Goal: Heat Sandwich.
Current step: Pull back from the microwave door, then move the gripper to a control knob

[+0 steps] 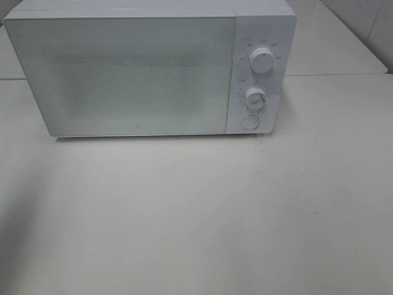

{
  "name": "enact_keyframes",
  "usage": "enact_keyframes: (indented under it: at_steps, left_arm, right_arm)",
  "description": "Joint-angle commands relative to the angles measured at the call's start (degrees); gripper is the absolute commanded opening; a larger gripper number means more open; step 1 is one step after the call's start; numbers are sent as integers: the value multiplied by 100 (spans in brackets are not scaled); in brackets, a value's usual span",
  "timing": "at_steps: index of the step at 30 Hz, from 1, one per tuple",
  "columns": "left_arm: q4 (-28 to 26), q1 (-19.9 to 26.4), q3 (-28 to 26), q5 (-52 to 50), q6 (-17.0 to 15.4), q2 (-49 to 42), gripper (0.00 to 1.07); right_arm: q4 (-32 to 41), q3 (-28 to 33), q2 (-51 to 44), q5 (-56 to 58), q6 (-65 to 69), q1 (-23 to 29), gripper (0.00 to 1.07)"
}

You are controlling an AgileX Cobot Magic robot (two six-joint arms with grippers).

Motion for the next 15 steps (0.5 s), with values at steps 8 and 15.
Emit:
enact_keyframes:
  at_steps: [8, 15]
  left_arm:
    - [6, 189, 1398, -464, 327, -1541, 104]
    - [0, 189, 1954, -493, 447, -2710, 104]
  right_arm:
    - [-34, 6, -155, -57, -17, -40, 76]
    - [-34, 6, -155, -57, -17, -40, 76]
